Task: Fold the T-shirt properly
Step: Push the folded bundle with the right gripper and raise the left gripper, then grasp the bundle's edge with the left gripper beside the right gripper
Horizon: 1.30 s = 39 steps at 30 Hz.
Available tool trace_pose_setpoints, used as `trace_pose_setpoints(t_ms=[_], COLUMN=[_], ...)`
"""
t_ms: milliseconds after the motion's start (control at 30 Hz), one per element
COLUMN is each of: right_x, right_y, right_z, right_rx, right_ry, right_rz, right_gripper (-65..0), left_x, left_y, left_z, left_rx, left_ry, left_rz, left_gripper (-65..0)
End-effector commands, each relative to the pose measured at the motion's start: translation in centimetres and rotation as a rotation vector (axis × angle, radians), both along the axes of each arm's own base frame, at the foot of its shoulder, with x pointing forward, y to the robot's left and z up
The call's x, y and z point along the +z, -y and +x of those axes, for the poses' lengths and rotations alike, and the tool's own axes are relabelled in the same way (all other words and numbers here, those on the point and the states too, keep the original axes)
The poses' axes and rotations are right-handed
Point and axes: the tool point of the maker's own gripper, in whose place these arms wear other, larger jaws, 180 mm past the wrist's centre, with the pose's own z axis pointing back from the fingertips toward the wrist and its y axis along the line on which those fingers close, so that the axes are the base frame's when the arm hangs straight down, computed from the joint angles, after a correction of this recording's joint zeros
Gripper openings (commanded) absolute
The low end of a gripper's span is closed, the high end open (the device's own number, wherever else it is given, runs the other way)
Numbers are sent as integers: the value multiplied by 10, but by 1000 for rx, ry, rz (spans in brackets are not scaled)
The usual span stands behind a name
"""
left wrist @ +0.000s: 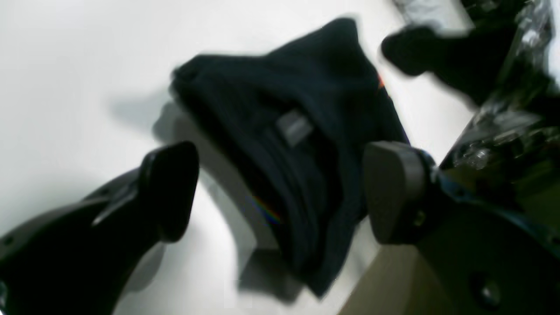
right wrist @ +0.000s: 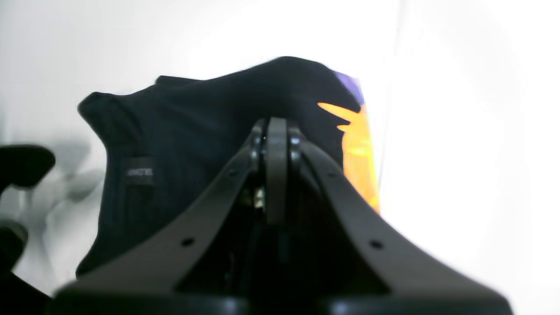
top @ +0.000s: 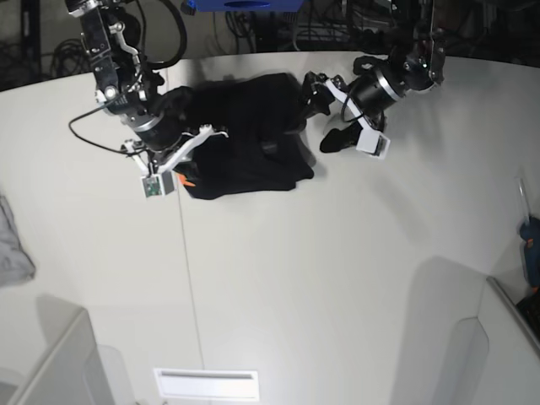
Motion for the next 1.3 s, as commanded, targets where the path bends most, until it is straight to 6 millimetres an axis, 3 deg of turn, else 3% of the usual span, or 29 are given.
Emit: trace_pose_setpoints(t_ms=[0, 167, 367, 600, 833, 967, 1033, 1267], right_x=[11, 10, 10, 10, 9, 10, 10, 12], right_y=[1, 33, 50, 60, 62, 62, 62, 80], right_z=[5, 6, 2, -4, -5, -5, -5, -3], right_rx=[8, -67, -118, -135, -138, -138, -138, -213], right_ry=[47, 51, 76, 93, 93, 94, 96, 104], right_rz=[9, -14, -10, 2, -1, -1, -1, 2], right_gripper=[-650, -650, -650, -650, -650, -650, -650, -650], left_x=[7, -18, -53, -49, -65, -63, -63, -74], left_y=[5, 15, 18, 29, 40, 48, 50, 46], left_z=[5, 1, 7, 20, 24, 27, 26, 26], left_rx=[-2, -23, 77, 40, 22, -3, -10, -3], left_ry=[24, -52, -185, -163, -219, -211, -209, -241], left_rz=[-36, -50, -56, -55, -32, -31, -32, -20], left_gripper=[-87, -87, -87, -87, -89, -104, -189, -650])
